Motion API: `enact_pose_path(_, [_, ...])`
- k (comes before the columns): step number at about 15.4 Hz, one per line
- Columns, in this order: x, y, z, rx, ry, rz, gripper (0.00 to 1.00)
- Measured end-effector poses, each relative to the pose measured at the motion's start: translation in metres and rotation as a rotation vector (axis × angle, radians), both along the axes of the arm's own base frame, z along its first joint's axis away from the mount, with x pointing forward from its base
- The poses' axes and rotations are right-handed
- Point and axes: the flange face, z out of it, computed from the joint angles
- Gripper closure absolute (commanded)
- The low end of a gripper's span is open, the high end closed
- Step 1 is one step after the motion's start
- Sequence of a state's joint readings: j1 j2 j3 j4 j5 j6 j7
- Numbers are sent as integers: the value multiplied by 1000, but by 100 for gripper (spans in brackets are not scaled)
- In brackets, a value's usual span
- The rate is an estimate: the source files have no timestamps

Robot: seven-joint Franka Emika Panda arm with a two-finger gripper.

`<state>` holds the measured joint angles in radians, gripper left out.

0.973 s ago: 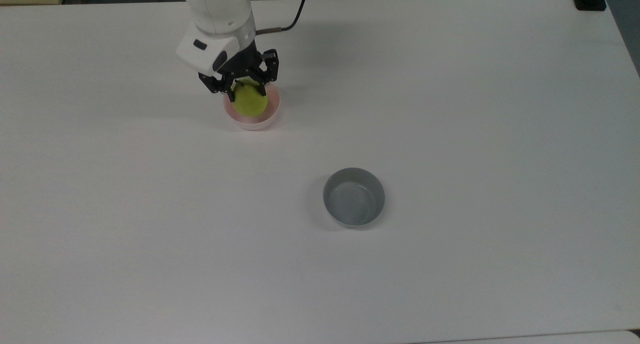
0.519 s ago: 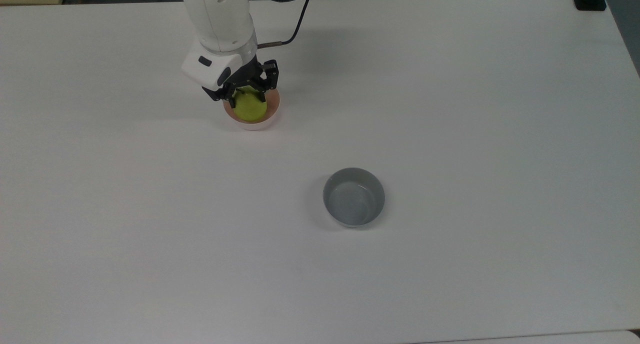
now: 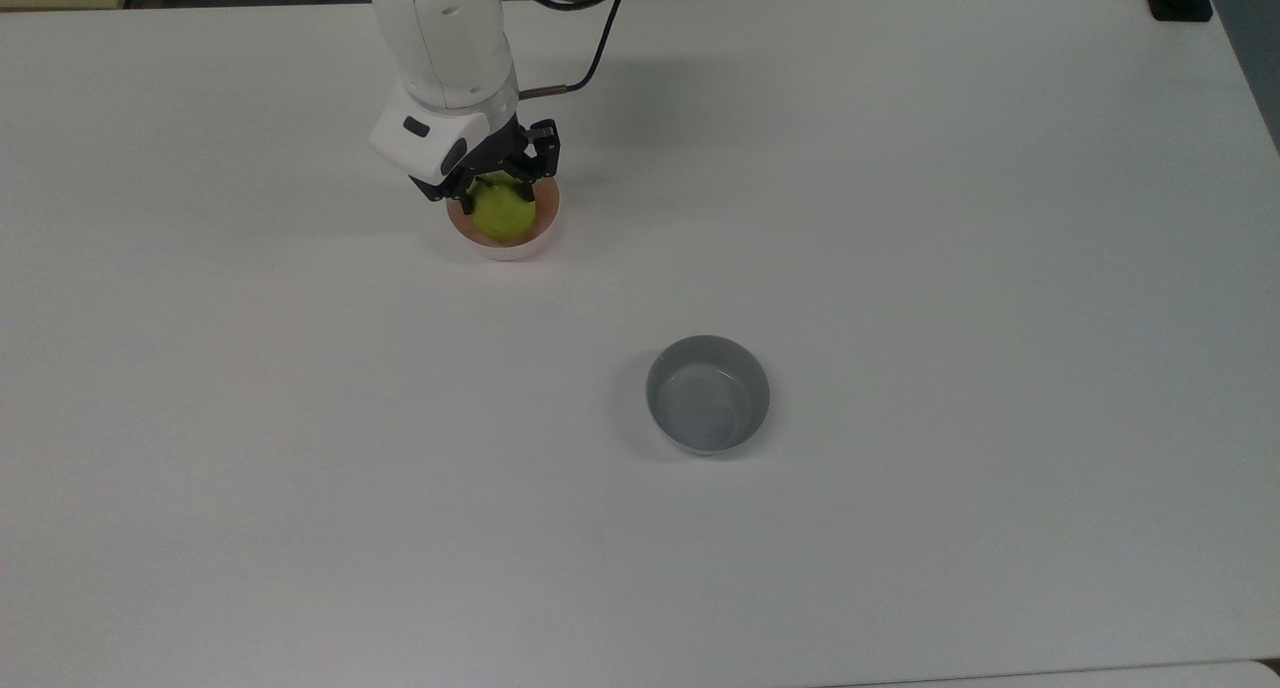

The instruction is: Place the pear in the bowl

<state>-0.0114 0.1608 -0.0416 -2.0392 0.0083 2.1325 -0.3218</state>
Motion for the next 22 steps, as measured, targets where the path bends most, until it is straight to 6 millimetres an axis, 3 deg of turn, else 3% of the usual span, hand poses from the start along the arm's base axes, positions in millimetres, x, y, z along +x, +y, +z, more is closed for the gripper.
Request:
enact_pose_path(5, [-1,-4,3,-20,9,10,0])
enact_pose_path(7, [0,-6,14,-25,16,9,0])
enact_pose_path(15, [2,-26,120,-38,-27,-23,0])
enact_pose_path(22, [-1,-43,202,-49,-46,-80,0])
